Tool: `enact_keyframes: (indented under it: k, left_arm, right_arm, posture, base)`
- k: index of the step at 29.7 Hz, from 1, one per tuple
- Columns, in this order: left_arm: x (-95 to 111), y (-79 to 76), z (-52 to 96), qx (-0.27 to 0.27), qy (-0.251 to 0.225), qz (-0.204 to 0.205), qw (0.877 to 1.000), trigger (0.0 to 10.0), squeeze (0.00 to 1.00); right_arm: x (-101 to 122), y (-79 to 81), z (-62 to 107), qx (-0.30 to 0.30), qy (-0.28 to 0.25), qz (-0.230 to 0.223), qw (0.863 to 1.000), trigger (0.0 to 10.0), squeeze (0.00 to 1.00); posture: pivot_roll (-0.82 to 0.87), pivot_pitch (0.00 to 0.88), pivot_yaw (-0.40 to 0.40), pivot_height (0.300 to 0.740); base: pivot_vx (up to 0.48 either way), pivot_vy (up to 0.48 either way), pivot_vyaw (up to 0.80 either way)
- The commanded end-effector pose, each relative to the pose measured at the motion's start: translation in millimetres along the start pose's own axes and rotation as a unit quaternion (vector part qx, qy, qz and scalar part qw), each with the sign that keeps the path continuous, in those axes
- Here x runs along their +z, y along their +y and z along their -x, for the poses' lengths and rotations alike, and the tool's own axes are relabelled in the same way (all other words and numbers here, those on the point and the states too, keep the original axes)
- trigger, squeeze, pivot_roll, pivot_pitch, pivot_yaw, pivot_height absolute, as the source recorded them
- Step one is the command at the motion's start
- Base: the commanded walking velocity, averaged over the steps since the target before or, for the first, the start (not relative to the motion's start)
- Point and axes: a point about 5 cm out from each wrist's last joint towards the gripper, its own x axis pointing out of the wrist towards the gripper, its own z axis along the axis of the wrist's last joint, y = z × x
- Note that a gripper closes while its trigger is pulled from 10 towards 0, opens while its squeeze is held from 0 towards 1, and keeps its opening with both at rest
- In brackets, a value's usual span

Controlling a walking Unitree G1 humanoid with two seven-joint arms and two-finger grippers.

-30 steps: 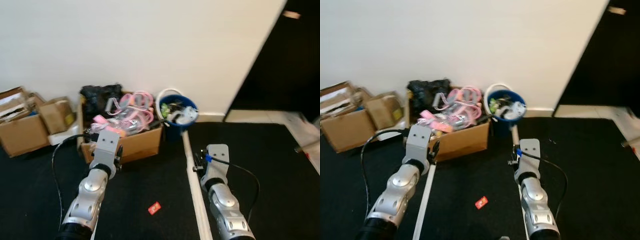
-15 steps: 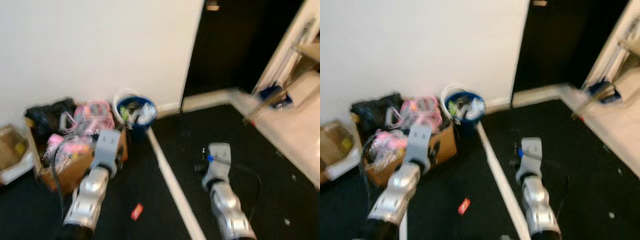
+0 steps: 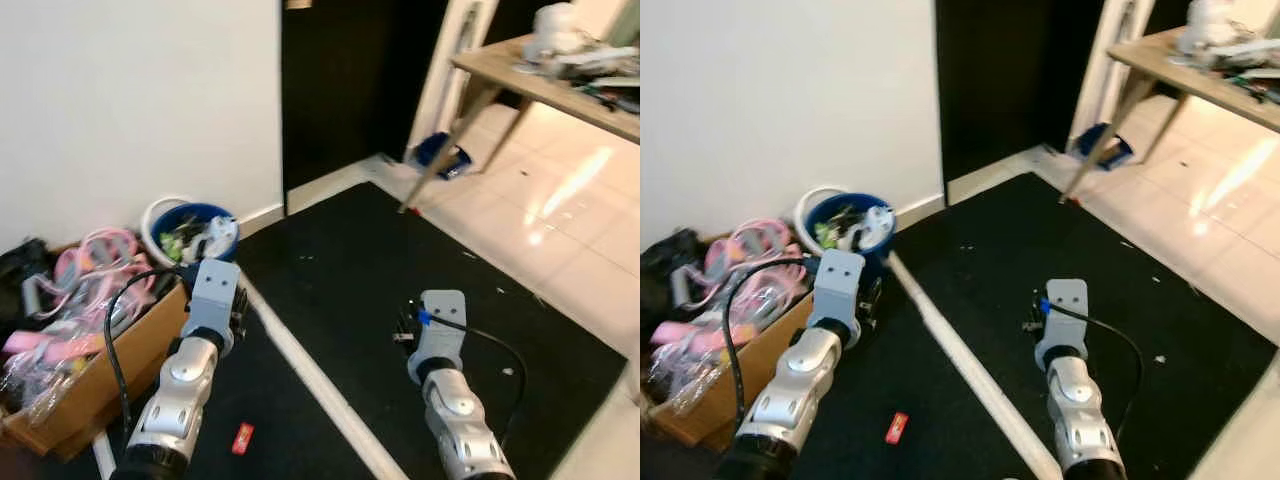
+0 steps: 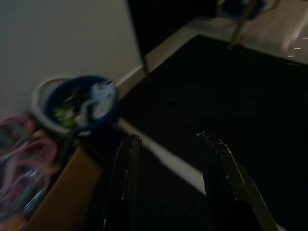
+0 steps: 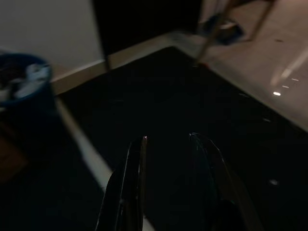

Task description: Picking trash to rubbish bin

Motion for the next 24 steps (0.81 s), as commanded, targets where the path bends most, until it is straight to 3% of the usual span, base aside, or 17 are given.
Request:
enact_keyframes:
  k: [1,24]
  left_arm:
    - [-5.7,-0.5,1.0,0.004,0.016,0.006,1.0,10.0,0.0]
    - [-7.3,0.4,0.0,0.002,0.025,0.004,1.0,10.0,0.0]
  right_arm:
    - [-4.6,0.5,2.1,-0.001,0.011,-0.003,1.0,10.0,0.0]
    - [-6.2,1.1,1.5,0.002,0.021,-0.001,1.0,10.0,0.0]
  posture:
    - [-0.01,0.1,0.027,0.74]
    - [-0.02,0.106,0.028,0.74]
  base:
    - [0.0,0.0,-0.8]
    - [0.0,0.0,-0.79]
